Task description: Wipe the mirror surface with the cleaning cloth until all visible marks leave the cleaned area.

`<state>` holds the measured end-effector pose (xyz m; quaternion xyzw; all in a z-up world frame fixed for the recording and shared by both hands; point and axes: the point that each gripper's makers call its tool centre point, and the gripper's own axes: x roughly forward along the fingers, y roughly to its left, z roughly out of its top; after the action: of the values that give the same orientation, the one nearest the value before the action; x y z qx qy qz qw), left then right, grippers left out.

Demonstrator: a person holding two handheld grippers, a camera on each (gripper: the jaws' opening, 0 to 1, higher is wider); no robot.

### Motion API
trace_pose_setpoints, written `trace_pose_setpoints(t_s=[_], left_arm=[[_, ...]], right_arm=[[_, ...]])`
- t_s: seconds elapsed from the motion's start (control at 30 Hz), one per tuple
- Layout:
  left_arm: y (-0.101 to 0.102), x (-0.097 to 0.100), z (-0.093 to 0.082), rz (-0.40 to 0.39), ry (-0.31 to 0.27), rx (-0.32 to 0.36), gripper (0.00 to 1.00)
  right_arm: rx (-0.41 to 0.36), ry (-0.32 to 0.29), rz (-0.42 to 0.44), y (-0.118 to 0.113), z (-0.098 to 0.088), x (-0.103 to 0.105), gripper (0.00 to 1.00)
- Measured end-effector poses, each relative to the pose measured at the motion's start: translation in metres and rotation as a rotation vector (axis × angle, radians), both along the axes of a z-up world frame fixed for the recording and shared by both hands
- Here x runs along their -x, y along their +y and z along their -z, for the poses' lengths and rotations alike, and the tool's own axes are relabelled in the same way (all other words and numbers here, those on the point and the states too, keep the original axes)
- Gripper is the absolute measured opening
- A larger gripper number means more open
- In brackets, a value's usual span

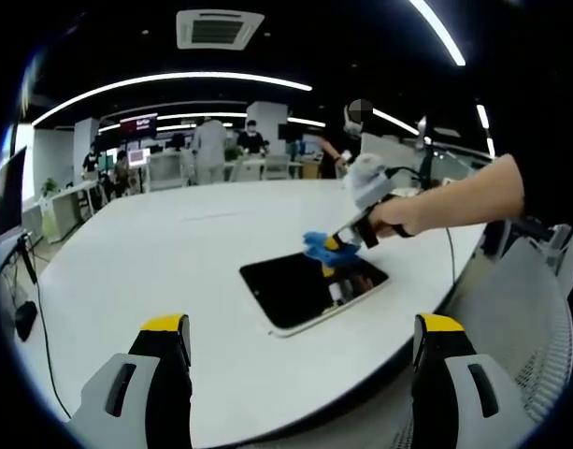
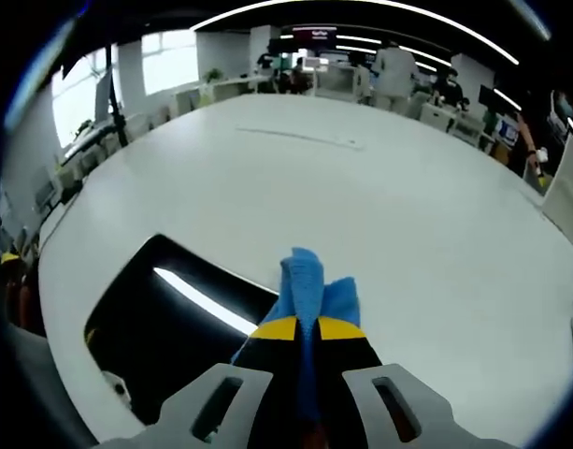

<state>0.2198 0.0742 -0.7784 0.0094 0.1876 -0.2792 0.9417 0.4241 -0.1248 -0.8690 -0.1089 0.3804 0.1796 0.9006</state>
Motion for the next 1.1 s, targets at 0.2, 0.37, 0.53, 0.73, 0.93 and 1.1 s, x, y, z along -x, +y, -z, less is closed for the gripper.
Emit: trace_pose_setpoints(t_s=[0.2,0.37,0.53,0.73,0.93,1.1], left_arm=[[0.001,0.000,-0.001,-0.006,-0.007,0.004,0.99],[0.001,-0.001,-0.002,-0.005,-0.011,0.007,0.99],[0.001,-0.001,-0.002,-0.005,-0.013,0.009,0.99],[0.001,-0.001,-0.002,-0.005,-0.014,0.010,0.99],[0.001,-0.001,-0.002,-0.004,-0.016,0.013,0.99],[0.001,-0.001,-0.002,-0.004,-0.016,0.014,0.99]], right_arm=[[0.010,-0.006,-0.010,0.004,0.001,-0.002,0.01],[0.012,-0.003,-0.010,0.009,0.001,-0.006,0.01],[0.012,-0.002,-0.024,0.020,0.001,-0.005,0.01],[0.013,-0.001,-0.032,0.030,0.000,-0.003,0.01],[0.010,0.001,-0.040,0.040,0.000,0.000,0.01],[0.011,0.003,-0.052,0.048,0.000,0.001,0.01]])
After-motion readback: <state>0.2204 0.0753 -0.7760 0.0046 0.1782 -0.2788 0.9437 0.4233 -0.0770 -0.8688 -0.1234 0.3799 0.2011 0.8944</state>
